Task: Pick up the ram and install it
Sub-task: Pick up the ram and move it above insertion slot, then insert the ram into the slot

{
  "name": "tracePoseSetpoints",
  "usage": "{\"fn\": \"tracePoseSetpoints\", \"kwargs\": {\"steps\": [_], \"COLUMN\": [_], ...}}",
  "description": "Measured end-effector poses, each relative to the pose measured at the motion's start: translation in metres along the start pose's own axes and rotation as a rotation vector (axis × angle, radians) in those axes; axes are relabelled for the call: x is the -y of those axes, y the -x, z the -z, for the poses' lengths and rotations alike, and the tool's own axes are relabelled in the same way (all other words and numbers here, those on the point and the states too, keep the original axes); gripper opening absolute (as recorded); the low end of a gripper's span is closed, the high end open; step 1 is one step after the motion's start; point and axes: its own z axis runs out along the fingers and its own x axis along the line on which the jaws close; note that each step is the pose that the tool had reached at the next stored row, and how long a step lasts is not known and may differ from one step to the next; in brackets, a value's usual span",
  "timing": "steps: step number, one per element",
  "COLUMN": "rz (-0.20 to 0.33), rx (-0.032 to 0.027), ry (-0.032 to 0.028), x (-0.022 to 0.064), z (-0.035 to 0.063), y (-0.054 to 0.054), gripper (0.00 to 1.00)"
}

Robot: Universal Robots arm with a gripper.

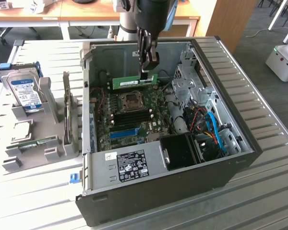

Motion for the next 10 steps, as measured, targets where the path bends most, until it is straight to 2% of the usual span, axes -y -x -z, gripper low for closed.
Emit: {"fn": "tracePoseSetpoints", "kwargs": {"steps": [10], "rz": [0.000], "rx": [-0.0001], "ry": [0.0000], "x": [0.0000], "z": [-0.0001], "y": [0.0004], "gripper": [0.12]}}
